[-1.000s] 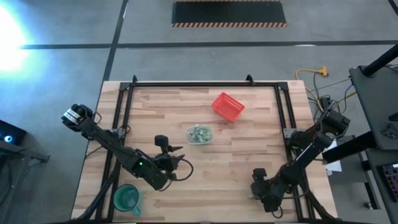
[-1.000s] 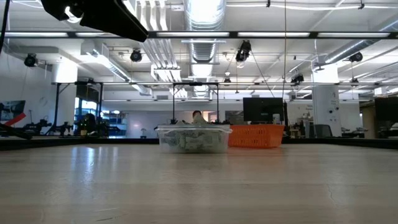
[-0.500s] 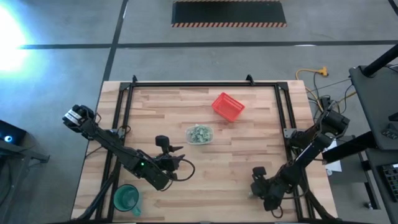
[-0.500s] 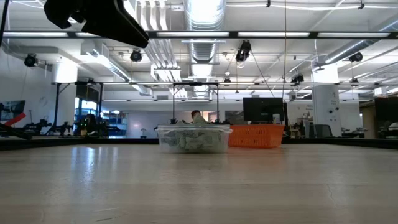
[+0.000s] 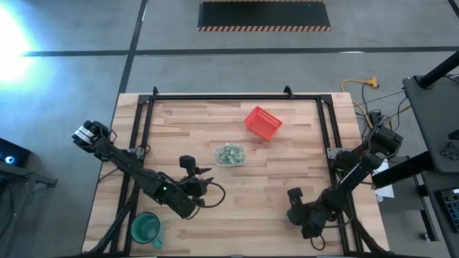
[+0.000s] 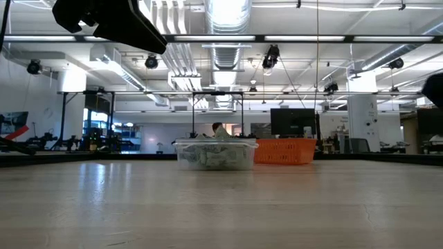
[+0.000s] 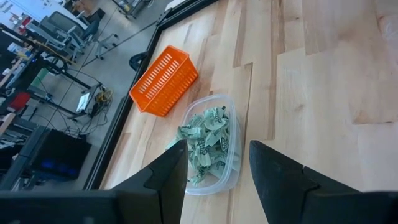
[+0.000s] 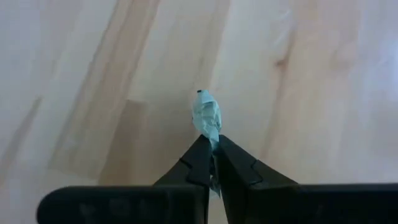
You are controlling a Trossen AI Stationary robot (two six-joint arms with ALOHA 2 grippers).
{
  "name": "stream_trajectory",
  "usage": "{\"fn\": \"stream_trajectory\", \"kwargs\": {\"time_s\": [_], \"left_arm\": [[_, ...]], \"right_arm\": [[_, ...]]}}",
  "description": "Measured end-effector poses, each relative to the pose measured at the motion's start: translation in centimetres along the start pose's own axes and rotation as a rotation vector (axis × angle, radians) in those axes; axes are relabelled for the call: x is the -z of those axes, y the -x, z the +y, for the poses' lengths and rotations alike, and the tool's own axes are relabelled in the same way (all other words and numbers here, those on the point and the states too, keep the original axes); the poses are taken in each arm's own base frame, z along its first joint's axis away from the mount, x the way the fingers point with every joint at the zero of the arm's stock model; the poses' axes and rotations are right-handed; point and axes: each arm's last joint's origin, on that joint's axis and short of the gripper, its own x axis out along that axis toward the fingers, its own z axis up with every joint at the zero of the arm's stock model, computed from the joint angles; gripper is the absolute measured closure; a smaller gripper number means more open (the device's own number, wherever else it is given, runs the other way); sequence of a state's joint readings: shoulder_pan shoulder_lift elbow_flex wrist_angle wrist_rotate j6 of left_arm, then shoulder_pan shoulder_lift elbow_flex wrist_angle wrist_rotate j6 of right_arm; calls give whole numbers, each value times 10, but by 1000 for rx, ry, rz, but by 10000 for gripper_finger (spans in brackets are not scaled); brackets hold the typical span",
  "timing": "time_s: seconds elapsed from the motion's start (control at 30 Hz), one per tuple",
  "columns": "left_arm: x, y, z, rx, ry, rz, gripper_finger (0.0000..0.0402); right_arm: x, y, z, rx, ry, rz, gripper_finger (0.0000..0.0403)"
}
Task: Pick and place items into bin
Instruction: Put the stevia packet into the transparent bin
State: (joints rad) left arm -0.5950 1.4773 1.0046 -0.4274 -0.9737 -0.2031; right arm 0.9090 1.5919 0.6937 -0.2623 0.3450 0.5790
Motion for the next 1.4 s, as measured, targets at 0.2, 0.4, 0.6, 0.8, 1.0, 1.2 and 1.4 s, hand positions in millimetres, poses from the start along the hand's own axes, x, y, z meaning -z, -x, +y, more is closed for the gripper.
{"fn": "stream_trajectory", "kwargs": {"time_s": [0.2, 0.4, 0.6, 0.8, 1.0, 1.2, 1.4], "left_arm": [[0, 0, 0, 0, 0, 0, 246], [0, 0, 0, 0, 0, 0, 246], [0, 0, 0, 0, -1, 0, 246], [0, 0, 0, 0, -1, 0, 246], [0, 0, 0, 0, -8, 0, 246], [0, 0, 0, 0, -9, 0, 246], [0, 0, 0, 0, -9, 0, 246]], "right_arm": [[-13, 1, -17, 166, 89, -99, 390], [-34, 7, -42, 392, 133, -234, 390], [-62, 11, -76, 464, 127, -322, 390], [-82, 12, -119, 517, 165, -349, 390], [-90, 13, -167, 532, 75, -377, 390], [-93, 14, -204, 458, 26, -439, 390], [-94, 8, -225, 409, -50, -498, 390]]}}
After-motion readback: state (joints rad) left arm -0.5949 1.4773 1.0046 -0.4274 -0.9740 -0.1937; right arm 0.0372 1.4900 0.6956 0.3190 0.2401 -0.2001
